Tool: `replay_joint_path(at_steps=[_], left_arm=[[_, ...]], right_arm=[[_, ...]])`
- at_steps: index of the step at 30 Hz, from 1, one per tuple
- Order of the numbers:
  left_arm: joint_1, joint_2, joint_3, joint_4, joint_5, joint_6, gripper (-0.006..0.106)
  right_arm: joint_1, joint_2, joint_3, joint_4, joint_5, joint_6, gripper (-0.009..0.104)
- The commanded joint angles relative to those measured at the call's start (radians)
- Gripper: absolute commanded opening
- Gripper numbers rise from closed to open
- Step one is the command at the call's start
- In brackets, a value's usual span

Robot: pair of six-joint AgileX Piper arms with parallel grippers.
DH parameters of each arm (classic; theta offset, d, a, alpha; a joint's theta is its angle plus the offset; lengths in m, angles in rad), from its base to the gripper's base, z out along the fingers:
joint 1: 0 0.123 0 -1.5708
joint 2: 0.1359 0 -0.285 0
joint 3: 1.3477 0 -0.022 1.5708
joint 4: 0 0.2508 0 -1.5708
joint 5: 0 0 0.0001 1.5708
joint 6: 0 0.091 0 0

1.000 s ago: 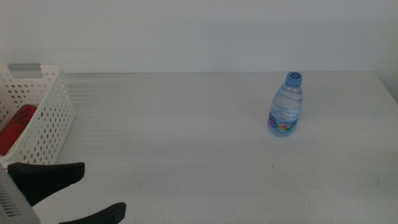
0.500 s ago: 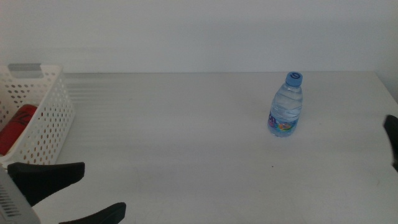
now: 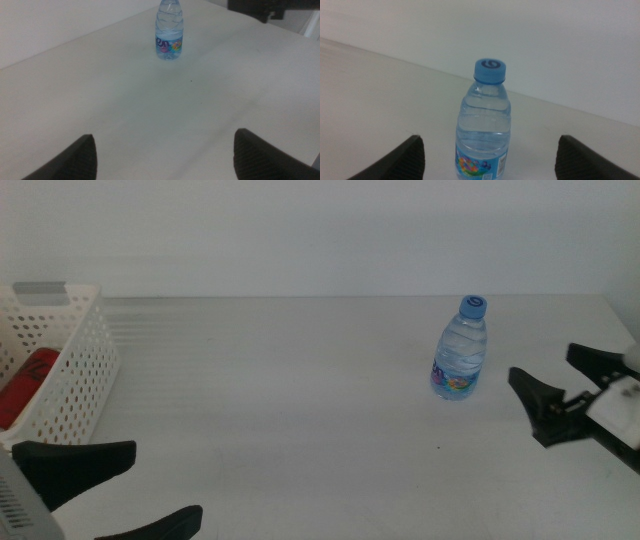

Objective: Use arms to grab the bottles and put them into the dustbin to the left of the table.

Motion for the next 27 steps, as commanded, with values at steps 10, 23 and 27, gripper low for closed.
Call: replay_joint_path(at_steps=[10,23,27], left_arm=[[-0.006,0.004,-0.030,-0.004,-0.073,-0.014,0.090],[-0.006,0.004,-0.030,-0.004,-0.073,-0.014,0.090],[-0.006,0.004,-0.030,-0.004,-0.073,-0.014,0.090]], right_arm=[[0.028,0.248,-0.261,-0.064,-0.100,0.040,0.081],[0.044,0.513,-0.536,-0.069,-0.043,0.110,0.081],[0.064,0.564,-0.587,-0.084,-0.031,0.139,0.081]])
